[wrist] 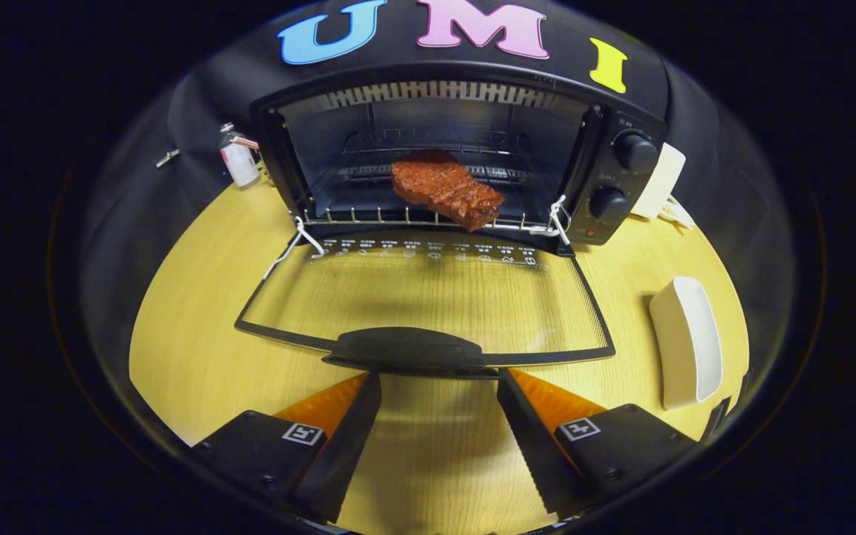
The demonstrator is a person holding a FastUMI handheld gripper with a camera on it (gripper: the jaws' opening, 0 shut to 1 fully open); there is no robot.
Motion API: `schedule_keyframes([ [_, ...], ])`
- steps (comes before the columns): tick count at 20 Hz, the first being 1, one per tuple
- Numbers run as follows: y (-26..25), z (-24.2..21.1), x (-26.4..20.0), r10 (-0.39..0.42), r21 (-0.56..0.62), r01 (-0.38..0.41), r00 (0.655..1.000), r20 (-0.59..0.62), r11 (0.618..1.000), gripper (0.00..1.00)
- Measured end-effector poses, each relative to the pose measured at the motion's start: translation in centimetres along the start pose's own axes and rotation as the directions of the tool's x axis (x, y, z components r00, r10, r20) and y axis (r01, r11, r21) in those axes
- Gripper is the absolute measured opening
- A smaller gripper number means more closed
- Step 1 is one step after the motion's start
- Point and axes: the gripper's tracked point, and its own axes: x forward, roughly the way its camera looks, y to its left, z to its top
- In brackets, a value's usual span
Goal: Open the toaster oven, put the food inside, and close the toaster oven door.
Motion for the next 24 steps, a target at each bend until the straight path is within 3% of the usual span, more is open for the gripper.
schedule_keyframes([
  [5,-0.1,5.1,-3.1,0.061,-0.043,-0.055,0.988,0.142,0.998,0.98],
  [9,-0.2,9.9,-4.7,0.086,0.011,-0.091,0.967,0.239,0.996,0.98],
  [14,-1.3,15.8,-4.8,0.064,0.055,-0.086,0.945,0.32,0.995,0.99],
  [18,-1.6,19.0,-8.0,0.069,0.067,-0.107,0.905,0.42,0.992,0.98],
  [24,-2.6,22.9,-16.0,0.111,-0.098,-0.065,0.796,0.595,0.993,0.98],
])
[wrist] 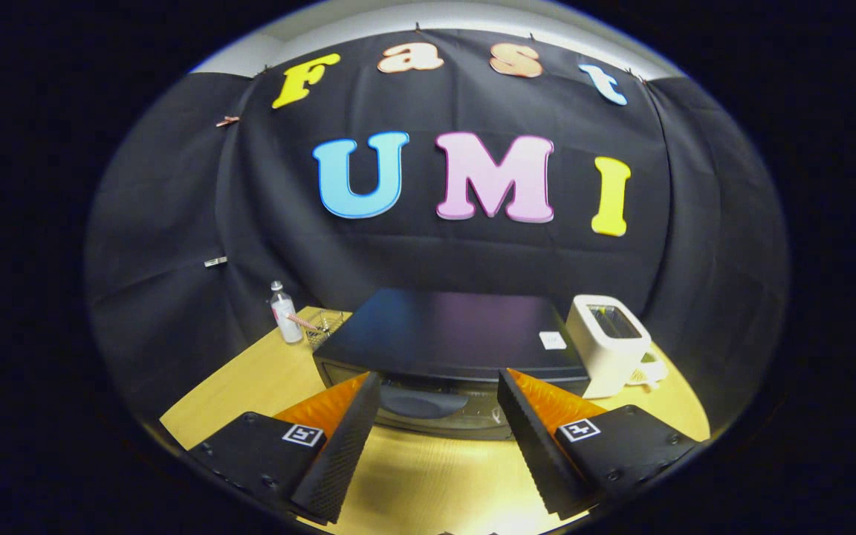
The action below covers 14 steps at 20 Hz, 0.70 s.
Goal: Open the toaster oven, put the food inside, and close the toaster oven door.
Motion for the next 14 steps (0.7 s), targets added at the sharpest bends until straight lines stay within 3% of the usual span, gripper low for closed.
schedule_keyframes([
  [5,-2.4,7.4,-4.6,-0.037,-0.045,0.045,0.985,0.17,0.998,0.98],
  [10,-6.2,8.7,-8.2,-0.135,0.074,0.124,0.977,0.167,0.989,0.98],
  [14,-9.1,9.3,-11.3,-0.201,0.063,0.193,0.965,0.168,0.979,0.98],
])
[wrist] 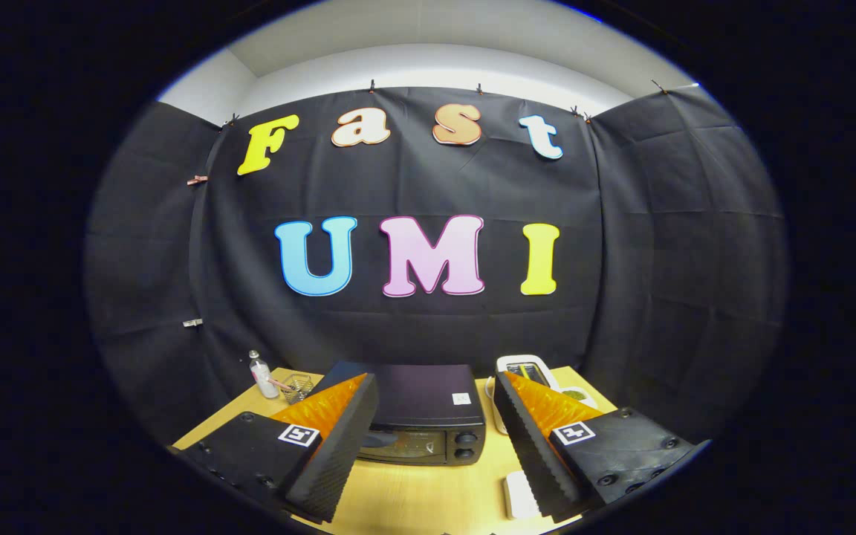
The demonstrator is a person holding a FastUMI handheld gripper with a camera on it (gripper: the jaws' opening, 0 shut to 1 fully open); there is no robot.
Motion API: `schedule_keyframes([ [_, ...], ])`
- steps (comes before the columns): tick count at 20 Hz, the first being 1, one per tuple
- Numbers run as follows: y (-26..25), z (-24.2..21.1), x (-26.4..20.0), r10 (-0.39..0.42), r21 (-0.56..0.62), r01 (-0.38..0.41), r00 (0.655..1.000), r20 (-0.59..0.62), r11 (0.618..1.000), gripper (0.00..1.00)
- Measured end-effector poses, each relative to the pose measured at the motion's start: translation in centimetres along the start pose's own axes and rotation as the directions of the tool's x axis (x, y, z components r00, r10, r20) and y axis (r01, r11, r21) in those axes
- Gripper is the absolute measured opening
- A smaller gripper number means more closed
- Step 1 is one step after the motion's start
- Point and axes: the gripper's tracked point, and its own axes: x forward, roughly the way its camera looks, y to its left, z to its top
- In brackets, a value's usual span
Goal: Open the toaster oven, put the food inside, and close the toaster oven door.
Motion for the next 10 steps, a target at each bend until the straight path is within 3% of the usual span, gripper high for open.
schedule_keyframes([
  [5,-1.23,0.2,-0.96,-0.032,0.08,0.034,0.999,-0.022,0.996,0.99],
  [10,-0.97,-0.18,-0.33,0.0,0.085,0.004,0.999,-0.04,0.996,0.97],
])
